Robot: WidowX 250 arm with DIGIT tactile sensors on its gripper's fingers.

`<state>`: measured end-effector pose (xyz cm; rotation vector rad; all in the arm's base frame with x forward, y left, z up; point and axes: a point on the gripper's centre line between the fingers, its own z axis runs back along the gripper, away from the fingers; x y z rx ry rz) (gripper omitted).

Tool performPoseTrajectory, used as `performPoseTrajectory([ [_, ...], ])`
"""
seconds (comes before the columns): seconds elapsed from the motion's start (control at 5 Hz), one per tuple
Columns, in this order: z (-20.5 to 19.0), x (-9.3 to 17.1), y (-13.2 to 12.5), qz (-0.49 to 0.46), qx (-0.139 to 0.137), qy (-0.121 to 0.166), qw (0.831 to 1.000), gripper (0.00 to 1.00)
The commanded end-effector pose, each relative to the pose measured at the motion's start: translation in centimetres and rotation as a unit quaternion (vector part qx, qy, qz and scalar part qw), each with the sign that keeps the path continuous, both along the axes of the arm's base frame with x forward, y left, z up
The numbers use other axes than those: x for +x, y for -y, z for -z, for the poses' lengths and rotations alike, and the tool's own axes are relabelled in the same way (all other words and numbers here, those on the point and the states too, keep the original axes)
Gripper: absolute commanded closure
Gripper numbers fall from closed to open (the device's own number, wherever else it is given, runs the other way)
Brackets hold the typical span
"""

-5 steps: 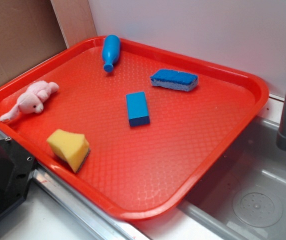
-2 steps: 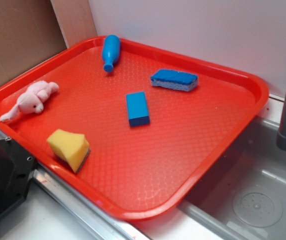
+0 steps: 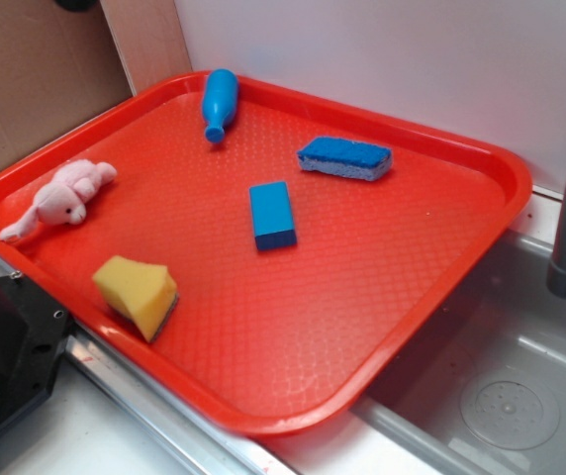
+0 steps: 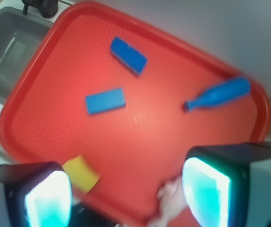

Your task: Grab the blue sponge.

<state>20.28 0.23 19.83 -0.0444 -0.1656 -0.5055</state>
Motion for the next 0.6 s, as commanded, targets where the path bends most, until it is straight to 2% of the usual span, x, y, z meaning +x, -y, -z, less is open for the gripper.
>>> performPoseTrajectory([
  [0.0,1.7,6.4,1.6,0.075,0.026,0.066,0.995,0.0],
  [0.2,4.4,9.3,2.5,0.098,0.04,0.041,0.994,0.0],
  [0.4,7.2,11.5,3.7,0.122,0.035,0.028,0.992,0.0],
])
